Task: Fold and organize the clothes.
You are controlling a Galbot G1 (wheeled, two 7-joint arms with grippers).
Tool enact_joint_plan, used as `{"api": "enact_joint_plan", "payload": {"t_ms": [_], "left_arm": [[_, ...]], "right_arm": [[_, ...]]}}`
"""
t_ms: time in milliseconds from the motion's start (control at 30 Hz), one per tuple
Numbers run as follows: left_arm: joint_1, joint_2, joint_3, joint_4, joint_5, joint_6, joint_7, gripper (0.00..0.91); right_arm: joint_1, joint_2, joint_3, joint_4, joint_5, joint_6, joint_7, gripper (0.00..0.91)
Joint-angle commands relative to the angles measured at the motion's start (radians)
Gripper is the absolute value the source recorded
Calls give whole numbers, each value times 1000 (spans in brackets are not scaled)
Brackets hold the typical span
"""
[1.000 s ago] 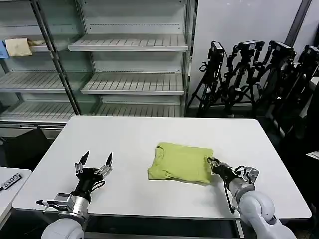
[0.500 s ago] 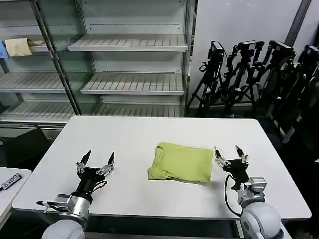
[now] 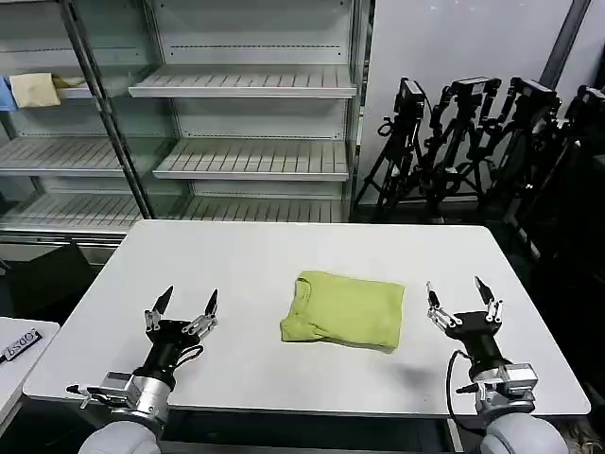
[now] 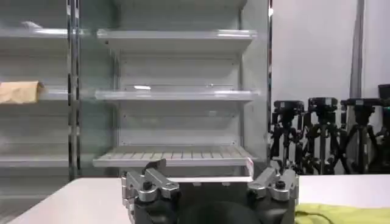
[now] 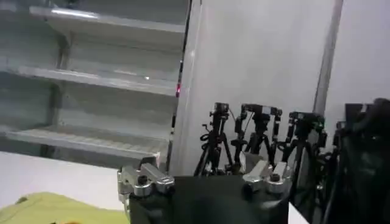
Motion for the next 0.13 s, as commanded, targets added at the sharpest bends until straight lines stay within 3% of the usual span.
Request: {"api": "enact_joint_plan", "payload": {"t_ms": [33, 133], "left_arm": [[6, -1, 4, -8, 3, 0, 2, 907], [10, 0, 5, -10, 10, 0, 6, 907]], "right_arm": [[-75, 22, 66, 47, 28, -30, -12, 907], [-90, 27, 73, 51, 20, -26, -12, 907]]}}
